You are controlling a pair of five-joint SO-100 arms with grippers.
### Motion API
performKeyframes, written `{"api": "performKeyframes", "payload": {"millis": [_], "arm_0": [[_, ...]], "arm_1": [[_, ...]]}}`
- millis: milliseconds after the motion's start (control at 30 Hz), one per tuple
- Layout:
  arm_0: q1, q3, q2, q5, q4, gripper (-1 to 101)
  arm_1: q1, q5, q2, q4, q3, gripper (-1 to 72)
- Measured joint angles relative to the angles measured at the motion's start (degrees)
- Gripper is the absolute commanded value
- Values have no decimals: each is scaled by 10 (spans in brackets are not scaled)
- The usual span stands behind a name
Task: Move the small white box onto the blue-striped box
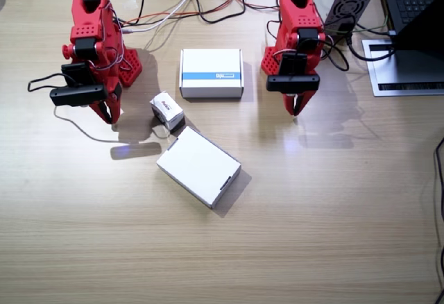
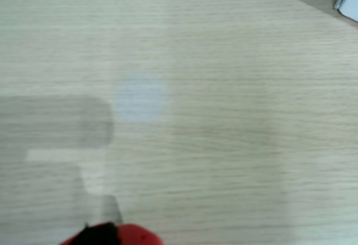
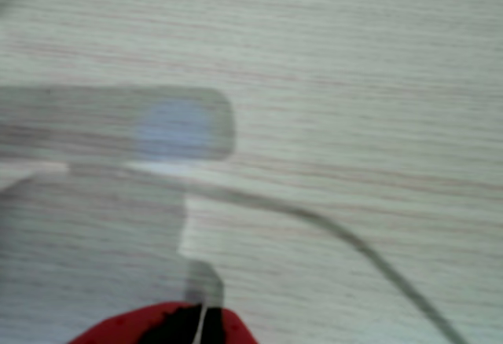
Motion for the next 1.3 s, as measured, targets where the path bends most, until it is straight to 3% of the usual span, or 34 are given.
{"api": "performKeyframes", "payload": {"millis": [33, 67, 133, 400, 533, 633, 867, 1000, 1133, 1300], "arm_0": [[-1, 0, 0, 1, -1, -1], [-14, 0, -3, 8, -6, -1], [-29, 3, -9, 15, -9, -1], [-29, 4, -10, 16, -9, -1], [-29, 4, -10, 15, -9, -1], [-29, 4, -10, 15, -9, -1], [-29, 4, -10, -7, -16, -1], [-29, 4, -10, -21, -19, -1], [-29, 4, -10, -28, -19, -1], [-24, 4, -10, -39, -26, -1]], "arm_1": [[0, 6, 0, 0, 0, 2], [0, 60, 0, 0, 0, 2], [5, 85, 0, 0, 0, 2], [4, 121, 0, 4, -16, 2], [-11, 133, -2, 38, -139, 2], [-44, 133, -97, 49, -260, 5], [-263, 132, -345, 82, -466, 247], [-340, 113, -458, 107, -554, 362], [-419, 99, -545, 112, -575, 417], [-441, 69, -627, 111, -577, 434]]}}
